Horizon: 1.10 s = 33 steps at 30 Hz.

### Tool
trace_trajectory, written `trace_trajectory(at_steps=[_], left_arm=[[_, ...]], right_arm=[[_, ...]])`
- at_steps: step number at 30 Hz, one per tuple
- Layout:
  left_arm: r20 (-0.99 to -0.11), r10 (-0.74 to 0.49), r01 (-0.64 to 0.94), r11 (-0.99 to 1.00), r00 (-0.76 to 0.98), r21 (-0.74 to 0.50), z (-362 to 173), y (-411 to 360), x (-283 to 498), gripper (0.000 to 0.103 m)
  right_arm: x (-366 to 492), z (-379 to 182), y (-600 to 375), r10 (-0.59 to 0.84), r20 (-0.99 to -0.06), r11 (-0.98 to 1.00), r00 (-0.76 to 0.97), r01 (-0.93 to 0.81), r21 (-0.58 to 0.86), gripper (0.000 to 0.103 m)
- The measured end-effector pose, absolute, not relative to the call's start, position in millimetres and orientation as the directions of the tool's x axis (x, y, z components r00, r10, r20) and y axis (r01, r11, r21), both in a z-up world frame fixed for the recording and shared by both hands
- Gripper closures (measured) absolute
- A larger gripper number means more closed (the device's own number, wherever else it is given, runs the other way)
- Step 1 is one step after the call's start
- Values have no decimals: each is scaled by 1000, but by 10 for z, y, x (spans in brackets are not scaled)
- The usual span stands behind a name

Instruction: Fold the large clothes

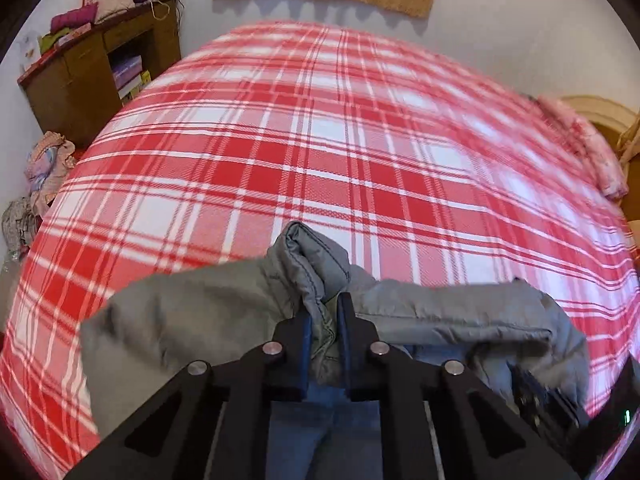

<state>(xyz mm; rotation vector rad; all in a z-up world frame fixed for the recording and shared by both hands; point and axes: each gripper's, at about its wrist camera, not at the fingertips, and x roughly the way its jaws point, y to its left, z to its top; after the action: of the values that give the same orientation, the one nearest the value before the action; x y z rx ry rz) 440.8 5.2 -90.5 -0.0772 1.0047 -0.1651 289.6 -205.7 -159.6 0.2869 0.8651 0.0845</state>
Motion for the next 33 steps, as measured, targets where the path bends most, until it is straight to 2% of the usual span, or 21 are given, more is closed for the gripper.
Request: trace_trajectory(at_steps=[4, 9, 12, 16, 20, 22, 27, 28, 29, 33], left_arm=[[-796, -188, 93, 982, 576, -164, -857, 138, 4038, 93], [-775, -172, 50, 983, 607, -179, -1060, 298, 3837, 92], [-752, -129, 15, 988, 647, -157, -1068, 423, 3766, 92], [-710, -183, 20, 973, 680, -232, -947, 584, 3777, 92], [-715, -197, 46, 973, 671, -225, -828, 468, 3906, 92], [-744, -185, 52, 979, 642, -199, -840, 344, 4019, 92], [-804, -202, -47, 960, 559, -275, -1243, 356, 4232, 93], [-813, -188, -59, 963, 551, -263, -1310, 351, 4187, 99], [-817, -159, -72, 969, 554, -237, -1372, 351, 4110, 101], [-789, -162, -126, 949, 593, -290, -1555, 540, 3912, 102]], right_arm=[[2878, -1592, -2071, 195, -734, 954, 651, 47, 295, 94], [2870, -1593, -2088, 191, -733, 952, 653, 59, 301, 94], [2874, -1593, -2089, 185, -734, 953, 654, 63, 296, 94], [2890, -1583, -2059, 167, -739, 960, 653, 64, 274, 93], [2890, -1590, -2082, 176, -736, 956, 654, 63, 285, 93], [2888, -1591, -2085, 179, -735, 955, 654, 62, 288, 93], [2890, -1595, -2090, 183, -734, 954, 654, 62, 293, 93], [2891, -1595, -2092, 185, -733, 953, 654, 62, 296, 93], [2893, -1594, -2090, 186, -734, 953, 654, 62, 297, 93], [2909, -1575, -2060, 182, -742, 958, 646, 55, 283, 90]])
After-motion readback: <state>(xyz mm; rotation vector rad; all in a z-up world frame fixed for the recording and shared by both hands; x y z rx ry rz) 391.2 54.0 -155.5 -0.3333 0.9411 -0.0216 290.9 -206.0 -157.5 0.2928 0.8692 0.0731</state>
